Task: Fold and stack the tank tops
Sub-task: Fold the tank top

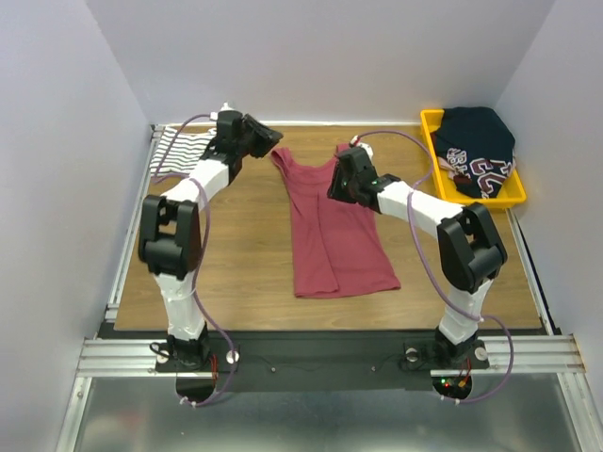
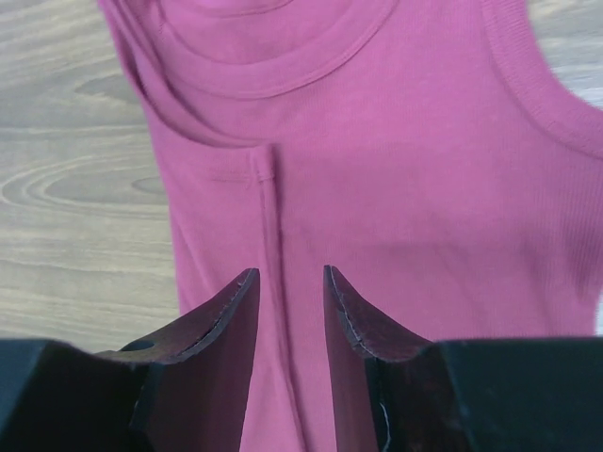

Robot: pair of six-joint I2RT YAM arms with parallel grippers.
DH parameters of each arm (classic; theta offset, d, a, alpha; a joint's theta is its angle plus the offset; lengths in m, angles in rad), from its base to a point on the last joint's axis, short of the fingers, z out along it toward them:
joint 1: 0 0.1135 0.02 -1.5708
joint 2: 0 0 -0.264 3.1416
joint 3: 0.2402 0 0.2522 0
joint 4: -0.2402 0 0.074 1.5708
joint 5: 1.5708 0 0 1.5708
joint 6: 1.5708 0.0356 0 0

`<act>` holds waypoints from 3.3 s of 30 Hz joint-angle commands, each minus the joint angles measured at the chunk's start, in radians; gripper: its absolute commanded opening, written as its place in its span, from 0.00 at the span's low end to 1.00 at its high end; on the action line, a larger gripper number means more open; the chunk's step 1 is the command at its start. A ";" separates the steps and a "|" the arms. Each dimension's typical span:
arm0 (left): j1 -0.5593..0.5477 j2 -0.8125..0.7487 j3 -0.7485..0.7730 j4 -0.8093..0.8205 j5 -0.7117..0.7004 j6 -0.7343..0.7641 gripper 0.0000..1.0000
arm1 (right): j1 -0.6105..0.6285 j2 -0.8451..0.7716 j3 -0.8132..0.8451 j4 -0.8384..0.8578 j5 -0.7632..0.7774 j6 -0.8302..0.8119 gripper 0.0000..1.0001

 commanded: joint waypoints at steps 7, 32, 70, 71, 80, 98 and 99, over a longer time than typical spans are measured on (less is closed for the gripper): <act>-0.178 -0.540 -0.780 0.018 -0.220 -0.025 0.25 | -0.061 0.097 0.151 0.057 -0.247 -0.137 0.37; -0.553 -0.862 -1.004 -0.327 -0.417 -0.065 0.46 | -0.062 -0.551 -0.549 -0.131 0.089 0.142 0.39; -0.631 -0.696 -1.033 -0.534 -0.497 -0.139 0.00 | -0.061 -0.926 -0.941 -0.315 -0.052 0.369 0.17; -0.620 -0.708 -1.040 -0.523 -0.479 -0.114 0.00 | -0.061 -0.940 -0.950 -0.315 -0.060 0.375 0.15; -0.422 -0.768 -0.984 -0.632 -0.531 -0.017 0.00 | -0.052 -1.089 -1.053 -0.312 -0.163 0.415 0.11; -0.359 -0.915 -0.797 -0.888 -0.586 0.116 0.59 | -0.084 -0.694 -0.621 -0.225 -0.083 0.239 0.70; -0.359 -0.938 -0.781 -0.925 -0.606 0.133 0.59 | -0.129 -0.667 -0.569 -0.204 -0.107 0.222 0.68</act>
